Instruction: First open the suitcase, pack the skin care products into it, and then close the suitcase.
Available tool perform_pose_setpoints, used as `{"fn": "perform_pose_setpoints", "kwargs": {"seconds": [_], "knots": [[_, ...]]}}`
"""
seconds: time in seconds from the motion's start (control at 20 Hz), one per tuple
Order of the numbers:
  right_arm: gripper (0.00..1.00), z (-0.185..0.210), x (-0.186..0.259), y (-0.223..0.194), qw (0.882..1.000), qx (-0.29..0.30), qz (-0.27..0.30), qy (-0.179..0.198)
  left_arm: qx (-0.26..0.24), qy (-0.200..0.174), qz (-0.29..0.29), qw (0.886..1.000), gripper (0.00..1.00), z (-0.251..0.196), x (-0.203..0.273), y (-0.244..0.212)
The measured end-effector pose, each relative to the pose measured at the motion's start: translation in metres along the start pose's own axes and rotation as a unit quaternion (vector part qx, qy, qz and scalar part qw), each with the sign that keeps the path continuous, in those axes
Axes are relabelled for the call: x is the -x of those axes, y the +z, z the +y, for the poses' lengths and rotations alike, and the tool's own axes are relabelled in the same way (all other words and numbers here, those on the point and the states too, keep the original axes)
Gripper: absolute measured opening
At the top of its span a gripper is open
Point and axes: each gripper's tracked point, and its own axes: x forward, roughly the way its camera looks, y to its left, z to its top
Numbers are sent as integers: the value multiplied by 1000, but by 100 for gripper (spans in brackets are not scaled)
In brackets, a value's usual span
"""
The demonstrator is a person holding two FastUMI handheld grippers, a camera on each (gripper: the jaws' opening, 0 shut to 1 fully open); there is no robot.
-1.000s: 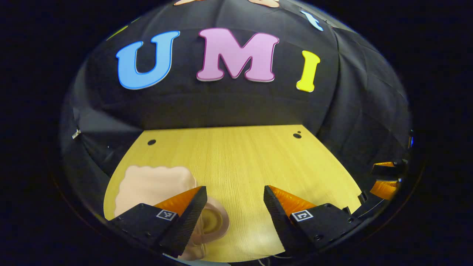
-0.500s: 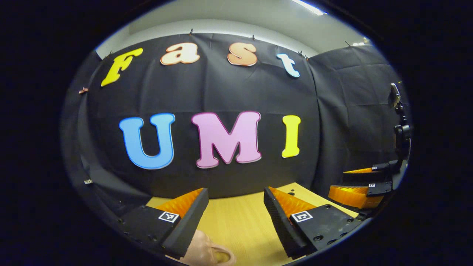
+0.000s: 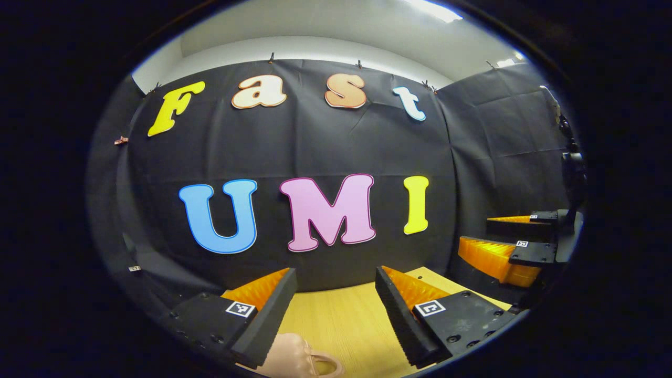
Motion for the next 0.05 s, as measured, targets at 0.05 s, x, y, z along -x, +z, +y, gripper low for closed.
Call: {"fn": "perform_pose_setpoints", "kwargs": {"seconds": [0.05], "knots": [[92,1,0,-2,1000,3,2,-1,8,-2,0,1000,95,1,2,1]]}}
